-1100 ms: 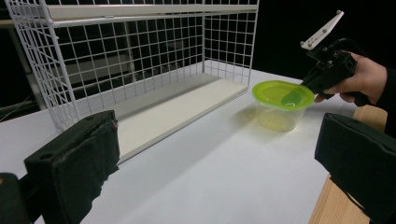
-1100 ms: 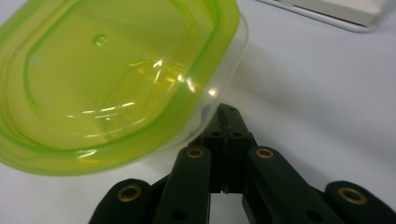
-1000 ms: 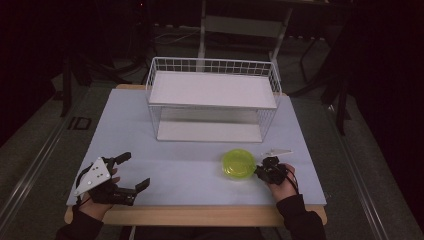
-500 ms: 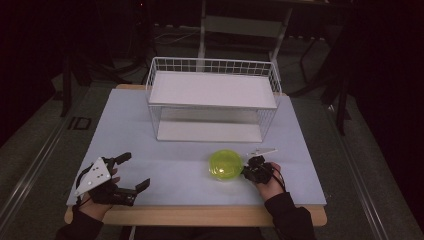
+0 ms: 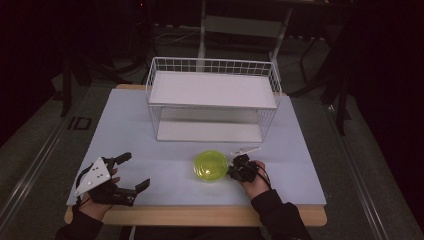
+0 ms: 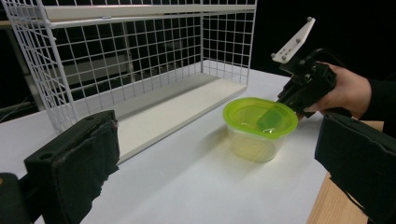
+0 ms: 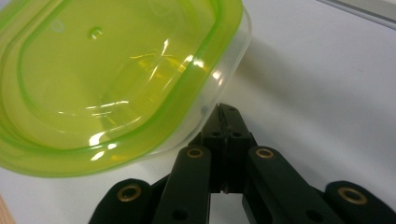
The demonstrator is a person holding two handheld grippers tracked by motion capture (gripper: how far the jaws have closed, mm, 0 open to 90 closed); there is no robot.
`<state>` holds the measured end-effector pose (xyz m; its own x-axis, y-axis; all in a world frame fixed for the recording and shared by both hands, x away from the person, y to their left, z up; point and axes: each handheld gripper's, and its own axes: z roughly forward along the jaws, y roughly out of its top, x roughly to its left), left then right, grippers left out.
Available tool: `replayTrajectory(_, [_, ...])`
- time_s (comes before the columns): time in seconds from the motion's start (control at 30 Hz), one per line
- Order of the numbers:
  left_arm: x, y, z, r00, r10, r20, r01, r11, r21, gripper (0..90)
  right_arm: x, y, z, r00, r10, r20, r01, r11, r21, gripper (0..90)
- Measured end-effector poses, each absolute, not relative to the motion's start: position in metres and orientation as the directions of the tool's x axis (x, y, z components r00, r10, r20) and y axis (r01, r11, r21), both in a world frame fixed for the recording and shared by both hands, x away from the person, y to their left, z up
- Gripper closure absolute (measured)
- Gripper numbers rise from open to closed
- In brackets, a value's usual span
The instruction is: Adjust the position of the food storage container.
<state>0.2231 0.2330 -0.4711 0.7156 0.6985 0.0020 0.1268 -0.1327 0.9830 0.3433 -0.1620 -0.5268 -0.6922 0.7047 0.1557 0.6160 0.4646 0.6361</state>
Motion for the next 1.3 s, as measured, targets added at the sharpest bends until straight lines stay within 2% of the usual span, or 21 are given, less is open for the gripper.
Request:
replayTrajectory(0.5, [0.223, 0.232, -0.471, 0.720, 0.694, 0.004, 0.127, -0.137, 0.982, 0.6, 0.340, -0.127, -0.529, -0.729, 0.663, 0.172, 0.599, 0.495, 0.630, 90.0])
replayTrajectory(0.8, [0.223, 0.232, -0.471, 0.721, 0.693, 0.004, 0.128, -0.138, 0.982, 0.6, 0.332, -0.120, -0.528, -0.741, 0.646, 0.183, 0.594, 0.504, 0.627, 90.0])
replayTrajectory(1.0, [0.223, 0.232, -0.472, 0.722, 0.692, -0.002, 0.130, -0.133, 0.982, 0.6, 0.332, -0.123, -0.523, -0.741, 0.654, 0.155, 0.581, 0.507, 0.637, 89.2])
replayTrajectory(1.2, [0.222, 0.231, -0.471, 0.730, 0.683, -0.004, 0.131, -0.133, 0.982, 0.6, 0.327, -0.134, -0.510, -0.738, 0.670, 0.075, 0.544, 0.525, 0.655, 82.5])
replayTrajectory(1.3, [0.220, 0.228, -0.470, 0.740, 0.672, -0.004, 0.118, -0.125, 0.985, 0.6, 0.320, -0.142, -0.501, -0.736, 0.675, 0.048, 0.523, 0.523, 0.673, 70.4])
